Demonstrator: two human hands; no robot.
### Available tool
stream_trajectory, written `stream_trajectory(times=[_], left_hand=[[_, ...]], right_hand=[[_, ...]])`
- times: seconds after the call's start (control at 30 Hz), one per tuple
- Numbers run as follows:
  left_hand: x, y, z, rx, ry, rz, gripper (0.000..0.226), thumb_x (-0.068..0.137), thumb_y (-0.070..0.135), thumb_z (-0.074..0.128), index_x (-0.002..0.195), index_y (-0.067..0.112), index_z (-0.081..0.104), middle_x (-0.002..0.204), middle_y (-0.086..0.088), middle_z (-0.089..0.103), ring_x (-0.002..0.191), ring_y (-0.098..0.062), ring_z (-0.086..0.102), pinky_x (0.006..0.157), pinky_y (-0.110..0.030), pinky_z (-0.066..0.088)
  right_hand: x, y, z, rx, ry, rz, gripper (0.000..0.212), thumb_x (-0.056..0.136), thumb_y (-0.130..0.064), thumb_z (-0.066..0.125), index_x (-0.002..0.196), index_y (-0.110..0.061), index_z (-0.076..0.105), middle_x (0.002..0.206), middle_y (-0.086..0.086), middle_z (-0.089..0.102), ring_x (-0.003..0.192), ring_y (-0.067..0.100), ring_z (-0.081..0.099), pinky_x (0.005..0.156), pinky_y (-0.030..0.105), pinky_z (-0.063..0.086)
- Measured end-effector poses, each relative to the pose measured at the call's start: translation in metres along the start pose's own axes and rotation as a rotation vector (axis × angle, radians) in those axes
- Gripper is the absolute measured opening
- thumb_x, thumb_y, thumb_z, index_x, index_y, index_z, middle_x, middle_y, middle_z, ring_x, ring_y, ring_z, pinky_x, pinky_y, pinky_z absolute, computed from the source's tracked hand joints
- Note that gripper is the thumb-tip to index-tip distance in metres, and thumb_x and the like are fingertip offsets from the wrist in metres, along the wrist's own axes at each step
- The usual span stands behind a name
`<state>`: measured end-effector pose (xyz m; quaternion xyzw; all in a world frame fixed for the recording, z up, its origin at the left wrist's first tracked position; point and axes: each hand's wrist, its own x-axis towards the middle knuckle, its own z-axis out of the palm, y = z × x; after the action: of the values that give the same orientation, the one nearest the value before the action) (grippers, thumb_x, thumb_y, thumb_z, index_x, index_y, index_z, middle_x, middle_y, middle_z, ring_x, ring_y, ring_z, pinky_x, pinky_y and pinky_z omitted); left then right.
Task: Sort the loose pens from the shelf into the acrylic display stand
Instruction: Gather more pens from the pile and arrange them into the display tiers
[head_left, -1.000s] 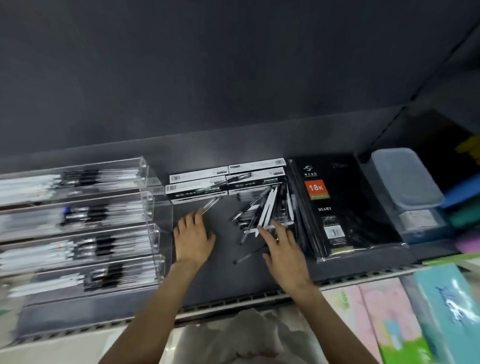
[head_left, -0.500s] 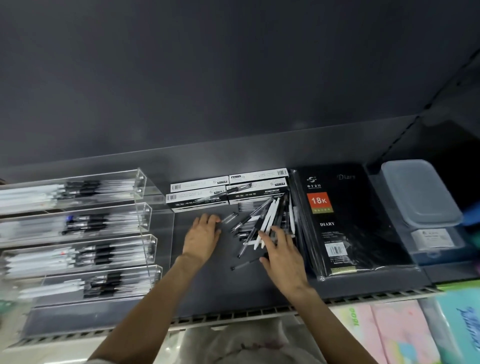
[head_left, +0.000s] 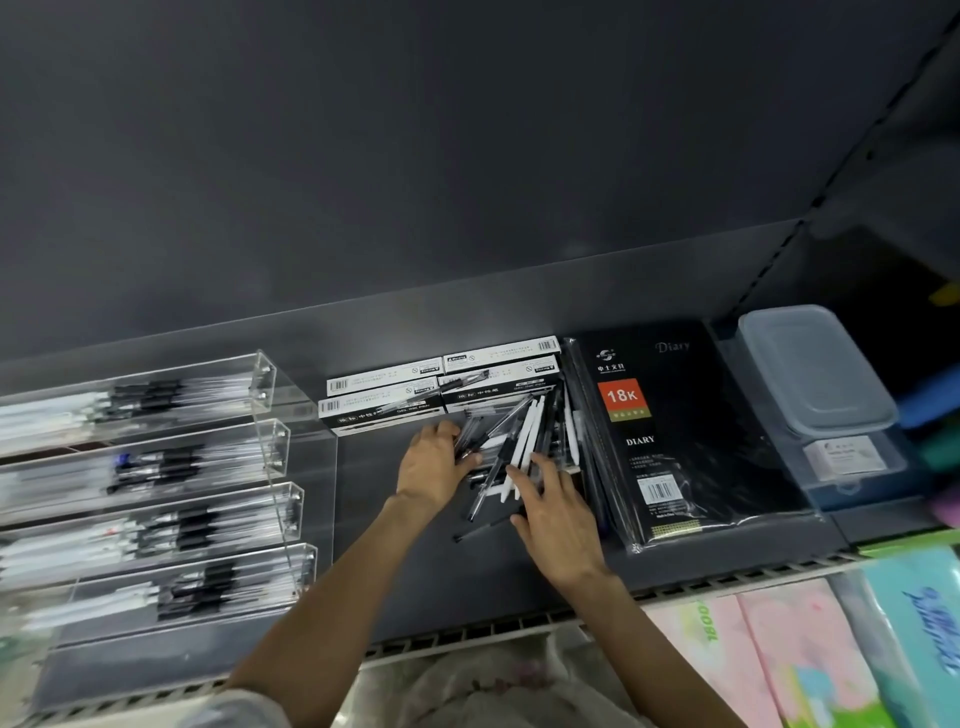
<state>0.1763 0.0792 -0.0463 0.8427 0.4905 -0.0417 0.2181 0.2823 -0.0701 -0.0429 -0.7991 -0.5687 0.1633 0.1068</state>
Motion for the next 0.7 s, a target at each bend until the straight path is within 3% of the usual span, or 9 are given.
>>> stream_trajectory(times=[0.2,0.4,0.53,0.6,0.7], left_hand=[[0.000,0.010,-0.002,0.183,-0.168,0.058,0.045,0.097,0.033,0.049,0.127,0.000,0.039,0.129,-0.018,0.047,0.120,-0.031,0.045,0.101,-0.034,0.036],[-0.008,0.008,0.000,0.317,-0.184,0.153,0.031,0.103,0.020,0.034,0.128,0.001,0.038,0.129,-0.019,0.043,0.119,-0.032,0.045,0.099,-0.035,0.038],[-0.014,0.006,-0.006,0.283,-0.207,0.167,0.032,0.104,0.024,0.032,0.129,0.006,0.039,0.125,-0.017,0.042,0.110,-0.036,0.052,0.090,-0.040,0.044],[-0.016,0.001,-0.013,0.213,-0.235,0.122,0.031,0.103,0.029,0.031,0.123,0.009,0.044,0.121,-0.015,0.052,0.104,-0.036,0.057,0.088,-0.043,0.045],[-0.026,-0.016,-0.023,-0.006,-0.278,0.049,0.021,0.101,0.029,0.035,0.097,0.017,0.052,0.089,0.002,0.066,0.086,-0.024,0.061,0.078,-0.032,0.046]], right_hand=[[-0.003,0.000,0.000,0.002,-0.007,-0.009,0.058,0.091,-0.026,0.058,0.143,-0.022,0.033,0.150,0.010,0.023,0.129,0.029,0.037,0.094,0.037,0.049],[-0.003,0.001,-0.003,-0.025,-0.003,-0.017,0.056,0.092,-0.028,0.056,0.143,-0.022,0.032,0.151,0.011,0.019,0.131,0.028,0.036,0.094,0.035,0.049],[-0.003,0.003,-0.005,-0.027,-0.001,-0.029,0.058,0.091,-0.026,0.058,0.142,-0.021,0.032,0.151,0.013,0.020,0.130,0.029,0.037,0.096,0.036,0.048],[-0.004,0.004,-0.006,-0.021,0.008,-0.037,0.058,0.091,-0.025,0.059,0.142,-0.020,0.033,0.150,0.014,0.021,0.130,0.030,0.038,0.097,0.037,0.047],[-0.003,0.007,-0.008,-0.018,0.017,-0.053,0.057,0.092,-0.024,0.057,0.143,-0.023,0.032,0.151,0.013,0.020,0.131,0.028,0.037,0.099,0.036,0.046]])
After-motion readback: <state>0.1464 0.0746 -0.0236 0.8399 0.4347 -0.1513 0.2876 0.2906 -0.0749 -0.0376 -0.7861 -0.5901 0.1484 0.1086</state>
